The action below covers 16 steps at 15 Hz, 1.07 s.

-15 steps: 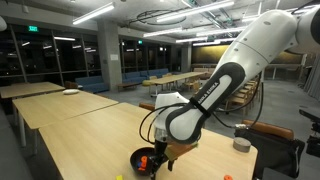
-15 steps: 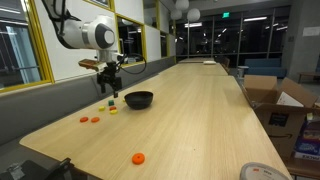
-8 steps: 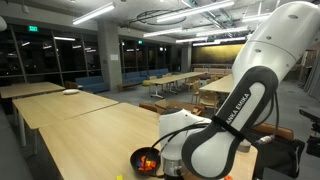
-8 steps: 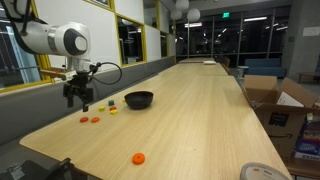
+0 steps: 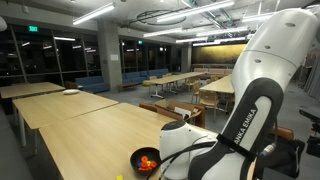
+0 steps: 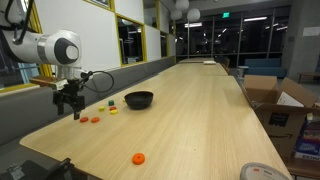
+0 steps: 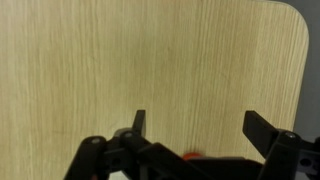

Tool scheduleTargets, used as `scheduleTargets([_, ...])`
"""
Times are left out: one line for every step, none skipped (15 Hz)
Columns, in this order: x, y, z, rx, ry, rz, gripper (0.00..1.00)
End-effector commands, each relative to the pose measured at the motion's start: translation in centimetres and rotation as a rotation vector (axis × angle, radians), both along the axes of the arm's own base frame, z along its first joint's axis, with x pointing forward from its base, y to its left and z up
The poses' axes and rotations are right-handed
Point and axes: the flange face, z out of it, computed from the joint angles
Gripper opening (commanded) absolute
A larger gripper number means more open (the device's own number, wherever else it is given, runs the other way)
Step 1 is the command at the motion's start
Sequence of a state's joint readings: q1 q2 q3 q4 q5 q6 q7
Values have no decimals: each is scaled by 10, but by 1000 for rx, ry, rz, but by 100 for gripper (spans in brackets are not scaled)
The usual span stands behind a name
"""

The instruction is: Put three yellow circles into the bowl.

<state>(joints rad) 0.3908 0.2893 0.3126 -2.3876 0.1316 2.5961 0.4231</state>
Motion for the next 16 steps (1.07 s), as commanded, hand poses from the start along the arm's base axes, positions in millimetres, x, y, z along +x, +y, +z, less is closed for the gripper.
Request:
scheduleTargets([8,11,-4,44,-54,-23,100])
scheduleTargets([10,13,-5,49,-71,-25,100])
scheduleTargets([12,15,-8,51,-99,-31,100])
scheduleTargets([14,17,-9,53,-122,-29,100])
scheduleTargets([15,19,-12,48,-147,-22,100])
scheduleTargets([16,21,-15,43,-166,-10,100])
scheduleTargets([15,23,-20,29,-186,5,100])
scheduleTargets([14,26,-24,15,-202,22,100])
scheduleTargets([13,28,-28,2,-217,37,100])
scheduleTargets([12,31,-33,-11,-230,53,100])
scheduleTargets([11,33,-37,-24,-239,68,100])
scheduleTargets([9,36,-41,-36,-248,82,100])
scheduleTargets([8,39,-45,-48,-253,98,100])
scheduleTargets([7,43,-47,-56,-256,110,100])
scheduleTargets([7,46,-48,-62,-268,120,100])
scheduleTargets([6,49,-49,-65,-280,130,100])
